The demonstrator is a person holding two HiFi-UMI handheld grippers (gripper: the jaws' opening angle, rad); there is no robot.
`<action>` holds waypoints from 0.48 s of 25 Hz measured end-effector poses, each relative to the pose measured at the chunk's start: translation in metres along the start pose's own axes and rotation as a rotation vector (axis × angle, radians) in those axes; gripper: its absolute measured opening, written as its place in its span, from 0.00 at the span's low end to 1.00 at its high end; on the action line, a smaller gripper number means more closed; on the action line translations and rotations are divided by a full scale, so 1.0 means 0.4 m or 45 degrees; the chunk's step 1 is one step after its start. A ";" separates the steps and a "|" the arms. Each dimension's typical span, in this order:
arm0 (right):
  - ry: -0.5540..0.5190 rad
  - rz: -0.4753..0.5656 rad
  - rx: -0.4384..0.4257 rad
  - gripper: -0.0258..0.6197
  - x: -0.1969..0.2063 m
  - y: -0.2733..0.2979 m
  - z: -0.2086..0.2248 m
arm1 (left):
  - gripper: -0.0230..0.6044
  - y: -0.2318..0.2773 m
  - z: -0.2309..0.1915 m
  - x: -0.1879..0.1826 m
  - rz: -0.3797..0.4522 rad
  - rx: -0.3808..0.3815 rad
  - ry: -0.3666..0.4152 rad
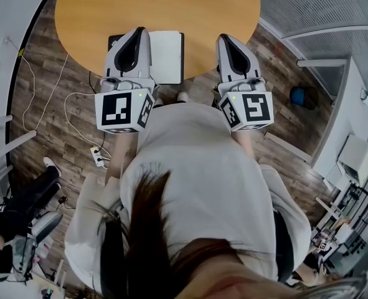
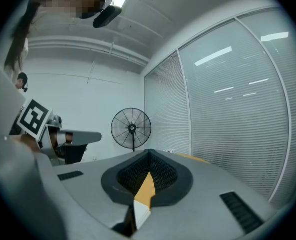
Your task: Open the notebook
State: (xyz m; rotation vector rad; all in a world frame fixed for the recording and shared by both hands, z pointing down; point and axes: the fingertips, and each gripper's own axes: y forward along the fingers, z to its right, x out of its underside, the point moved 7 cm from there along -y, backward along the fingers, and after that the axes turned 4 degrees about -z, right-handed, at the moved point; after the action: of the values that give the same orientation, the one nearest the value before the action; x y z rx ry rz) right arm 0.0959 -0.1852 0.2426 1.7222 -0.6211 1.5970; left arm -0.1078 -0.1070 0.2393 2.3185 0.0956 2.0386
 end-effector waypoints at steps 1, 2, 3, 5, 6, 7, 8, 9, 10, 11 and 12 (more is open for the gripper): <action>-0.001 -0.003 -0.002 0.04 0.001 0.001 -0.003 | 0.06 -0.001 -0.002 0.001 0.000 0.001 -0.002; 0.000 -0.006 -0.001 0.04 0.003 0.002 -0.007 | 0.06 -0.004 -0.003 0.001 -0.001 0.001 -0.002; 0.002 -0.007 0.000 0.04 0.004 0.002 -0.010 | 0.06 -0.007 -0.005 0.001 -0.002 0.002 -0.003; 0.002 -0.009 -0.001 0.04 0.006 0.002 -0.017 | 0.06 -0.012 -0.008 0.002 -0.002 0.001 -0.004; 0.001 -0.010 -0.003 0.04 0.007 0.003 -0.020 | 0.06 -0.015 -0.010 0.003 -0.002 -0.001 -0.004; 0.000 -0.012 -0.004 0.04 0.009 0.004 -0.022 | 0.06 -0.017 -0.013 0.004 -0.003 -0.003 -0.005; 0.000 -0.013 -0.004 0.04 0.010 0.004 -0.025 | 0.06 -0.019 -0.016 0.005 -0.004 -0.005 -0.006; 0.001 -0.015 -0.005 0.04 0.011 0.004 -0.027 | 0.06 -0.021 -0.018 0.005 -0.005 -0.006 -0.006; 0.002 -0.016 -0.005 0.04 0.011 0.004 -0.029 | 0.06 -0.023 -0.020 0.005 -0.005 -0.007 -0.006; 0.003 -0.017 -0.005 0.04 0.010 0.003 -0.030 | 0.06 -0.024 -0.021 0.005 -0.006 -0.008 -0.006; 0.003 -0.017 -0.005 0.04 0.009 0.003 -0.031 | 0.06 -0.024 -0.023 0.004 -0.006 -0.009 -0.005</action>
State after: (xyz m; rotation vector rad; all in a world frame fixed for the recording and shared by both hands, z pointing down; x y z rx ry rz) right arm 0.0873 -0.1763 0.2465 1.7179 -0.6101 1.5869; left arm -0.1167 -0.0973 0.2413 2.3158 0.0936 2.0286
